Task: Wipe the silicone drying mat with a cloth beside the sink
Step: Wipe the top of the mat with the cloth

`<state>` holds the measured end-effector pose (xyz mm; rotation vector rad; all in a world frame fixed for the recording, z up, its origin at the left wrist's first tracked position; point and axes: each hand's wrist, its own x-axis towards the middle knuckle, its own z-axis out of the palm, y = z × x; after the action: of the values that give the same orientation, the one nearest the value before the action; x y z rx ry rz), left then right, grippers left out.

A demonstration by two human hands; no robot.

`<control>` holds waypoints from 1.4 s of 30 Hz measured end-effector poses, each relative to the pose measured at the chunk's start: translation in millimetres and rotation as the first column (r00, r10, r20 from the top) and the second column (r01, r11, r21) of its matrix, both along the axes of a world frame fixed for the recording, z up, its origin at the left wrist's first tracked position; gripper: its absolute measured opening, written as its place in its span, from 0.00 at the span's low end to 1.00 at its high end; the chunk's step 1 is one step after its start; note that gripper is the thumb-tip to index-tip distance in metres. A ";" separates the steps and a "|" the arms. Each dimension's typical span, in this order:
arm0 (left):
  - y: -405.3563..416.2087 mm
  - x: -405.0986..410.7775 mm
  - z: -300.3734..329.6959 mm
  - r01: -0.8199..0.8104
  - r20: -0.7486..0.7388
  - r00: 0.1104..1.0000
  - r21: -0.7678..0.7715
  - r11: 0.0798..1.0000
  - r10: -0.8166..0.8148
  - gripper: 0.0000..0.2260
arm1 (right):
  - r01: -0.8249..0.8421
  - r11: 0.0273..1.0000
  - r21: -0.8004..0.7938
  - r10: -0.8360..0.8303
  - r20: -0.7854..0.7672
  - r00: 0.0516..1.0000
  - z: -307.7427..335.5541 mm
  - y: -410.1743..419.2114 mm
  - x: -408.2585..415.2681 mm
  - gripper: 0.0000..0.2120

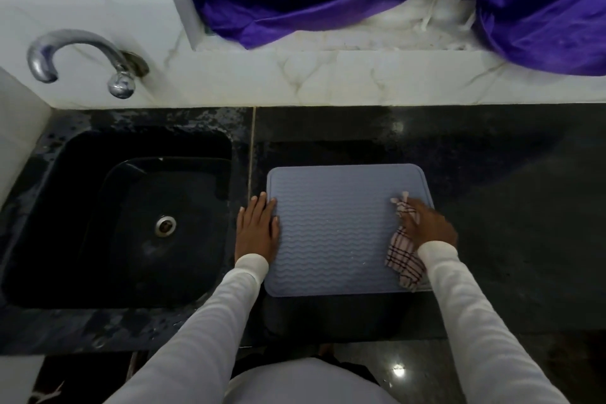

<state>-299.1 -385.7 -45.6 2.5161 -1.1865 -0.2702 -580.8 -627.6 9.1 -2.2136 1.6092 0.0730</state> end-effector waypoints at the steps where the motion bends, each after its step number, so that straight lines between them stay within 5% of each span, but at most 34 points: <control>1: 0.3 -0.1 0.0 -0.001 -0.002 1.000 0.000 1.000 0.001 0.26 | 0.025 1.000 0.009 -0.025 0.001 1.000 2.0 -3.2 -2.1 0.21; 28: 1.4 -3.4 3.2 -0.013 -0.026 1.000 0.015 1.000 0.014 0.24 | 0.040 0.999 0.031 -0.040 -0.010 0.999 11.4 -13.6 -18.3 0.20; 42: 0.7 -2.4 -3.3 -0.033 -0.019 0.999 0.011 0.999 0.033 0.26 | -0.417 0.908 -0.050 0.409 0.330 0.851 25.7 78.0 77.2 0.21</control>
<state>-301.4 -385.0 -48.9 2.5344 -1.1380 -0.2921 -503.6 -549.5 34.8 -2.3629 0.9309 -0.1568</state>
